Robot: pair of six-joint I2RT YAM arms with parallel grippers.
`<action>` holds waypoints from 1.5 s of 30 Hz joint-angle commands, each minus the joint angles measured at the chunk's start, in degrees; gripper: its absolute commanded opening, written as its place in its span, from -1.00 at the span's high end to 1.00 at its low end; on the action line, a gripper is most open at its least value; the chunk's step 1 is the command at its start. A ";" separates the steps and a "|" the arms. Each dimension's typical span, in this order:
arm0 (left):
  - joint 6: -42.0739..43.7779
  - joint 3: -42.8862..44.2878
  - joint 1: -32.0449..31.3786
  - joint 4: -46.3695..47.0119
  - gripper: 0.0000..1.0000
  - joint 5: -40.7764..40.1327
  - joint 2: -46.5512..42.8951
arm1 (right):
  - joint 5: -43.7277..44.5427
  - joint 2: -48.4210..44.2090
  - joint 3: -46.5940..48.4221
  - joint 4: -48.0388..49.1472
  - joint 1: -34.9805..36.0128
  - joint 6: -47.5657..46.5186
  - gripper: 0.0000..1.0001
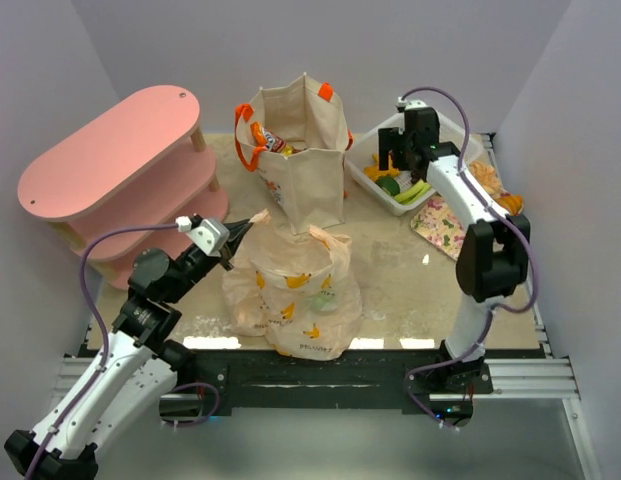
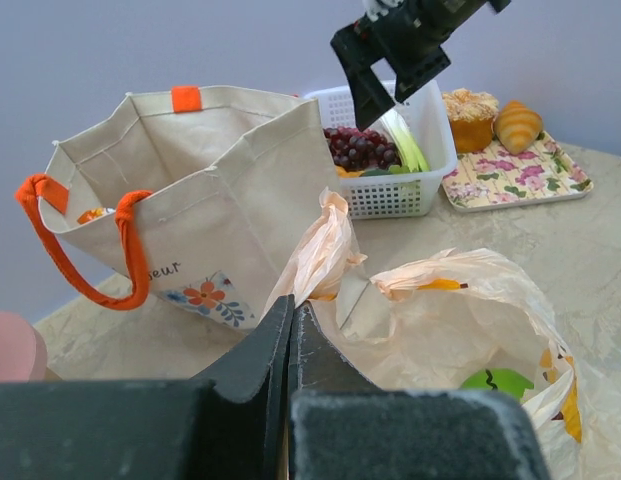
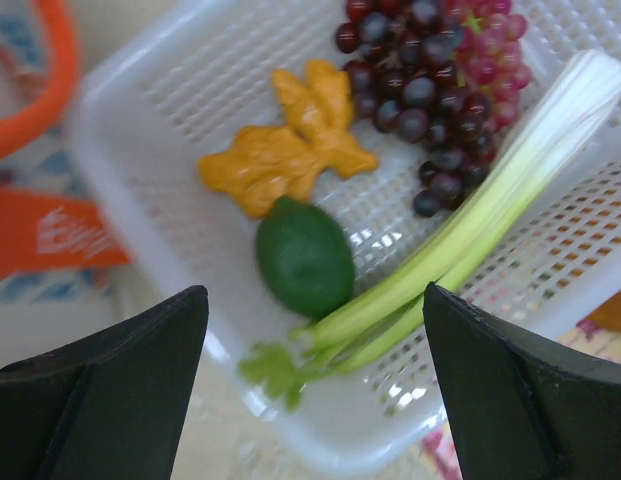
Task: Place the mixed food into the grocery bags and tie them
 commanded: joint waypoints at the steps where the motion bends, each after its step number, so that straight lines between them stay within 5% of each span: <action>1: 0.83 0.34 -0.38 1.98 1.00 -0.46 0.62 | 6.21 8.07 6.97 8.29 -1.61 -10.61 -0.87; 10: 1.27 0.51 -0.29 1.54 1.00 -0.90 1.94 | 10.53 26.02 23.41 9.37 -2.41 -22.75 -0.97; 15: 1.18 0.60 -0.29 1.54 1.00 -0.55 2.73 | 16.16 35.68 31.76 8.66 -2.75 -27.33 -0.80; 25: 1.45 0.78 -0.38 1.36 1.00 -0.55 3.00 | 12.92 39.04 33.63 7.26 -5.48 -25.84 -0.04; 27: 1.45 0.87 -0.38 1.19 1.00 -0.55 2.82 | 12.47 38.25 32.84 7.25 -5.48 -26.11 0.40; 29: 1.62 0.78 -0.38 1.19 1.00 -0.64 2.64 | 11.86 35.98 32.22 7.17 -5.57 -25.58 0.72; 35: 1.62 0.78 -0.38 1.19 1.00 -0.64 1.77 | 7.39 21.59 29.23 7.08 -5.57 -22.42 0.97; 41: 1.45 0.78 -0.38 1.45 1.00 -0.20 1.24 | 0.09 2.33 19.93 9.45 -5.22 -16.27 1.00; 45: 1.18 0.78 -0.38 1.71 1.00 0.06 1.24 | -5.97 -15.48 4.94 13.31 -3.11 -9.52 1.00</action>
